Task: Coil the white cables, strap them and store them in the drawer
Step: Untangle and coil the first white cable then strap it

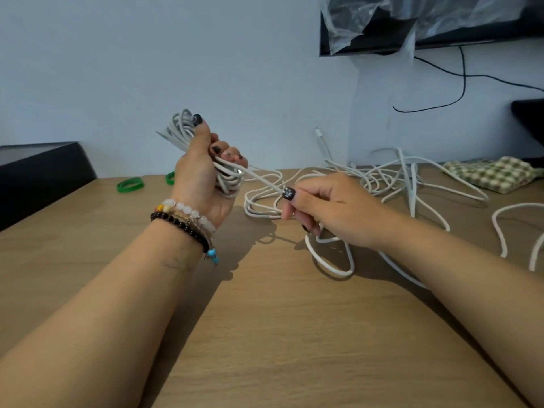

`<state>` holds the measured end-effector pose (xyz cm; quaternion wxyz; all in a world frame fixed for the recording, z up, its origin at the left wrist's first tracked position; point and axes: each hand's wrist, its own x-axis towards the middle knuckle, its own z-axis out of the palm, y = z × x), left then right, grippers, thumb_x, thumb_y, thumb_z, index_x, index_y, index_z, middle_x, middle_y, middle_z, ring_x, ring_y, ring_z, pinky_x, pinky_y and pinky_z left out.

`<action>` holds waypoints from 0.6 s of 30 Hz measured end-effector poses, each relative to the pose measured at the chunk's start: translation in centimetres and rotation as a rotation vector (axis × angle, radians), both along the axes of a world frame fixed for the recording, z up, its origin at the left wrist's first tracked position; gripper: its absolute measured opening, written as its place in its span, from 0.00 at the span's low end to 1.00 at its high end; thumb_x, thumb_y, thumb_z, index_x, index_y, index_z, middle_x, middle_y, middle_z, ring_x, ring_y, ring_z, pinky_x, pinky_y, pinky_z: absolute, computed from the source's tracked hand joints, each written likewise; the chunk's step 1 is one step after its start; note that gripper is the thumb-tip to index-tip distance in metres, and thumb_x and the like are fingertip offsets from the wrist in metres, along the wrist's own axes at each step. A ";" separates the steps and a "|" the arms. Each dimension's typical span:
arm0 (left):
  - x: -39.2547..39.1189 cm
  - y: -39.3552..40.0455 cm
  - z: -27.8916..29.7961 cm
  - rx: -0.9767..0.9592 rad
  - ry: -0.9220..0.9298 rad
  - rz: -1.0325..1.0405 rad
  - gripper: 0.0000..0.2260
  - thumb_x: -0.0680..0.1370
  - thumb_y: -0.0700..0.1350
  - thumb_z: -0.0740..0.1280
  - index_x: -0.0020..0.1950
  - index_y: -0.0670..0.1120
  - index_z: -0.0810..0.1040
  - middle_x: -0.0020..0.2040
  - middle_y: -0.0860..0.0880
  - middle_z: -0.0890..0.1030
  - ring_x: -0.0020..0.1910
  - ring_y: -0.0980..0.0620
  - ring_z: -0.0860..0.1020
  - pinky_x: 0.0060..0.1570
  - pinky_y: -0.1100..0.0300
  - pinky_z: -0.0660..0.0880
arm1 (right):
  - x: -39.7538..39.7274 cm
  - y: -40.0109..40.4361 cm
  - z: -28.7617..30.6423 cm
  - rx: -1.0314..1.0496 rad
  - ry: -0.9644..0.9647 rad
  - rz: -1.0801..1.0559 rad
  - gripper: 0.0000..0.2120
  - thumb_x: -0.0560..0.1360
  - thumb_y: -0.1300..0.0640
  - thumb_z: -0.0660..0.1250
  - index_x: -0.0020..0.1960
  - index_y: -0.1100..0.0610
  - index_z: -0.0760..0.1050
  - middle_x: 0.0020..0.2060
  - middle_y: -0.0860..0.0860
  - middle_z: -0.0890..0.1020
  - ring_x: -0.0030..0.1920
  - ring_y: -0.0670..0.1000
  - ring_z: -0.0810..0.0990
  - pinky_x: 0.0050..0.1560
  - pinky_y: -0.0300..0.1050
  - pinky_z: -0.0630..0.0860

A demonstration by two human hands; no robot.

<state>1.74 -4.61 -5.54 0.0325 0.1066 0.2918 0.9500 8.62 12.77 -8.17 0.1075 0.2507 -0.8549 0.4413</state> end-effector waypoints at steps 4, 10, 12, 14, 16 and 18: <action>-0.1 -0.5 0.3 0.062 0.007 -0.030 0.18 0.82 0.54 0.59 0.35 0.47 0.66 0.24 0.54 0.66 0.20 0.58 0.66 0.23 0.66 0.68 | 0.5 0.3 0.6 0.013 -0.173 0.130 0.14 0.82 0.60 0.59 0.48 0.61 0.82 0.30 0.51 0.79 0.31 0.50 0.73 0.34 0.36 0.71; 0.5 0.3 -0.3 0.043 -0.014 -0.100 0.18 0.81 0.56 0.59 0.35 0.47 0.67 0.23 0.55 0.66 0.21 0.59 0.66 0.24 0.67 0.68 | 1.0 -0.6 0.0 0.256 -0.167 0.133 0.21 0.81 0.57 0.61 0.32 0.65 0.77 0.37 0.40 0.84 0.30 0.47 0.76 0.35 0.40 0.73; 1.0 0.9 -0.8 0.026 -0.020 -0.203 0.17 0.81 0.55 0.60 0.37 0.47 0.68 0.23 0.55 0.66 0.21 0.59 0.67 0.24 0.67 0.69 | 0.8 -0.9 -0.4 0.260 -0.163 0.101 0.21 0.80 0.56 0.63 0.29 0.57 0.78 0.33 0.44 0.83 0.26 0.43 0.72 0.32 0.38 0.70; 1.6 1.1 -1.0 -0.001 0.002 -0.324 0.14 0.79 0.54 0.62 0.38 0.47 0.69 0.23 0.55 0.67 0.21 0.59 0.67 0.24 0.67 0.70 | 0.5 -0.9 -0.6 0.234 -0.153 0.010 0.16 0.78 0.54 0.66 0.34 0.52 0.83 0.24 0.44 0.77 0.24 0.42 0.69 0.29 0.36 0.67; 2.1 1.3 -1.2 -0.066 0.037 -0.406 0.13 0.77 0.54 0.62 0.39 0.47 0.69 0.23 0.55 0.67 0.21 0.60 0.67 0.24 0.68 0.70 | 0.1 -0.6 -0.6 0.216 -0.098 -0.116 0.15 0.76 0.51 0.68 0.36 0.59 0.83 0.23 0.46 0.75 0.24 0.42 0.68 0.27 0.32 0.63; 2.6 1.5 -1.5 -0.138 0.052 -0.442 0.12 0.77 0.54 0.62 0.39 0.47 0.70 0.24 0.55 0.66 0.21 0.60 0.66 0.24 0.69 0.69 | -0.2 0.0 -0.6 0.194 -0.039 -0.214 0.19 0.73 0.49 0.71 0.35 0.64 0.80 0.24 0.50 0.73 0.25 0.43 0.67 0.26 0.33 0.62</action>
